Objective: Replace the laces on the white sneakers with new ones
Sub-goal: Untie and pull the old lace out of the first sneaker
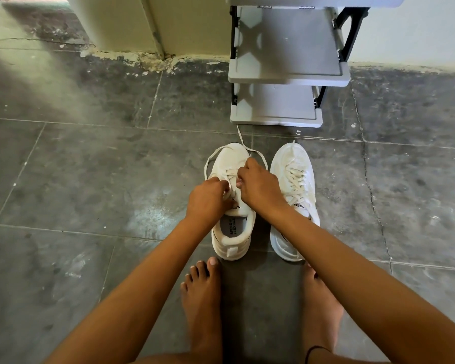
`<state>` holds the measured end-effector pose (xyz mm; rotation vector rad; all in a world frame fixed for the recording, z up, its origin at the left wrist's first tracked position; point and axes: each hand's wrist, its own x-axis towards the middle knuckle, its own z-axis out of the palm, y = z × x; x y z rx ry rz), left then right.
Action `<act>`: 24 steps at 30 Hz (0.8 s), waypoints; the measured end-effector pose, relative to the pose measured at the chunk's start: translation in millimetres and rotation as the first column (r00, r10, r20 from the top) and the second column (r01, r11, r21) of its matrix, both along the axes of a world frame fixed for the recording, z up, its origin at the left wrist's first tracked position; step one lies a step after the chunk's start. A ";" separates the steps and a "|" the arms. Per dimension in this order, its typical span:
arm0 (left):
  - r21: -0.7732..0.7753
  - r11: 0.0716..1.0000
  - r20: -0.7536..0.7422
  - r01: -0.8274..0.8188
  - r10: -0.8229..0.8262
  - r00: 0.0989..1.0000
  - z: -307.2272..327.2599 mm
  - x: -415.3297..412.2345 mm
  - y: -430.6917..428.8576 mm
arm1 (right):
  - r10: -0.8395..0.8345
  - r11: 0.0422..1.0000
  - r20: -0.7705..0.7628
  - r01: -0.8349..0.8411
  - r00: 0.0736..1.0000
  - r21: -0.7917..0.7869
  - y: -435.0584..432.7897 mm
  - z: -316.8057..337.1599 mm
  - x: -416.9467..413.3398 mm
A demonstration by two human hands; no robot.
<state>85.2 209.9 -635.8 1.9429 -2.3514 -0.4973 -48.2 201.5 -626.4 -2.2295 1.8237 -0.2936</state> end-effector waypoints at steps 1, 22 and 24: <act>0.003 1.000 0.003 -0.003 0.003 1.000 0.0 -0.2 0.2 | -0.006 1.000 0.067 0.006 0.998 -0.008 1.1 -0.4 0.4; 0.036 0.998 -0.131 -0.056 0.060 0.990 5.9 5.1 3.0 | -0.263 0.944 0.641 0.328 0.721 0.018 -8.6 37.4 -0.5; 0.026 0.995 -0.207 -0.093 0.097 0.974 4.3 11.7 3.0 | -0.368 0.924 0.422 0.274 0.829 0.266 -2.4 27.3 -13.0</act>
